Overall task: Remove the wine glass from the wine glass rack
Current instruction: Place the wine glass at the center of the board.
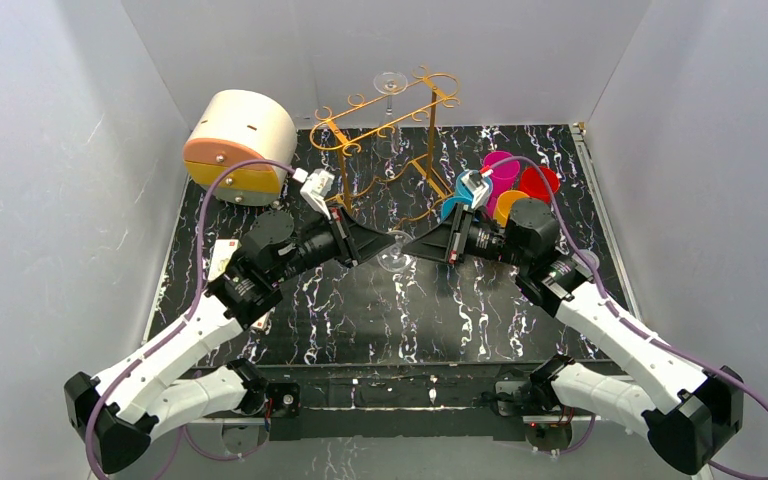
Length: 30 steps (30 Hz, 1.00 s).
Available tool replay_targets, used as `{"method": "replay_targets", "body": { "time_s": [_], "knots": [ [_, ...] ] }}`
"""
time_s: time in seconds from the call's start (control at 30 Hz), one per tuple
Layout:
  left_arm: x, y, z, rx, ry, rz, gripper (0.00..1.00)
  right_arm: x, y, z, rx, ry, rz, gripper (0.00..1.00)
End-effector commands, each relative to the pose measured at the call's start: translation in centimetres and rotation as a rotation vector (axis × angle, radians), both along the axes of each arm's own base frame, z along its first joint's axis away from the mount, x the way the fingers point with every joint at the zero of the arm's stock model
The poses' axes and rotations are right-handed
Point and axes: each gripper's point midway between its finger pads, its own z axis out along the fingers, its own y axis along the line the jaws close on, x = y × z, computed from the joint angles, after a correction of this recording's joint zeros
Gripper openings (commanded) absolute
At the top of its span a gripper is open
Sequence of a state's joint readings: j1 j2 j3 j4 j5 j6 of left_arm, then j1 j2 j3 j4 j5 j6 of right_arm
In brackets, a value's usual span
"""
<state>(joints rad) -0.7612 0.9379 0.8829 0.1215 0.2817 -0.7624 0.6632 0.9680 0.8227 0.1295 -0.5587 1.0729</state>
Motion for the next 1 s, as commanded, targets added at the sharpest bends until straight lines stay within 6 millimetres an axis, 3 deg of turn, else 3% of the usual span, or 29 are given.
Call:
{"method": "replay_targets", "body": {
  "time_s": [0.0, 0.07, 0.17, 0.23, 0.43, 0.5, 0.6, 0.73, 0.77, 0.87, 0.97],
  "knots": [
    [-0.2, 0.1, 2.1, -0.068, -0.064, -0.002, 0.00, -1.0, 0.3, 3.8, 0.100, -0.126, 0.060, 0.16],
    [-0.2, 0.0, 2.2, -0.086, -0.066, 0.000, 0.00, -1.2, 0.2, 3.8, 0.100, -0.136, 0.067, 0.13],
    [-0.2, -0.5, 1.6, -0.077, -0.062, -0.027, 0.00, -1.4, 0.0, 3.9, 0.107, -0.167, 0.066, 0.01],
    [-0.4, -0.8, 1.2, -0.041, -0.065, -0.054, 0.03, -0.9, 0.0, 3.9, 0.103, -0.186, 0.042, 0.01],
    [-0.2, 1.7, -0.4, 0.195, -0.074, 0.007, 0.53, 0.7, 0.0, 3.5, 0.078, -0.212, -0.030, 0.01],
    [-0.6, 2.0, -0.8, 0.224, -0.081, -0.009, 0.60, 0.7, 0.3, 3.5, 0.074, -0.244, -0.010, 0.01],
    [-0.9, 1.8, -1.3, 0.233, -0.056, -0.030, 0.61, 1.1, 0.5, 4.1, 0.062, -0.294, -0.005, 0.01],
    [-1.6, 0.9, -0.3, 0.164, -0.034, -0.078, 0.61, 1.2, 0.5, 4.9, 0.062, -0.362, -0.003, 0.01],
    [-1.7, 0.7, -0.2, 0.147, -0.028, -0.083, 0.57, 1.2, 0.5, 4.9, 0.064, -0.372, -0.004, 0.01],
    [-1.7, 0.1, 0.1, 0.098, 0.002, -0.088, 0.31, 1.1, 0.4, 5.1, 0.073, -0.387, -0.008, 0.01],
    [-1.8, -0.5, 0.8, 0.013, 0.032, -0.096, 0.26, 0.7, 0.4, 5.4, 0.103, -0.410, 0.006, 0.01]
  ]
}}
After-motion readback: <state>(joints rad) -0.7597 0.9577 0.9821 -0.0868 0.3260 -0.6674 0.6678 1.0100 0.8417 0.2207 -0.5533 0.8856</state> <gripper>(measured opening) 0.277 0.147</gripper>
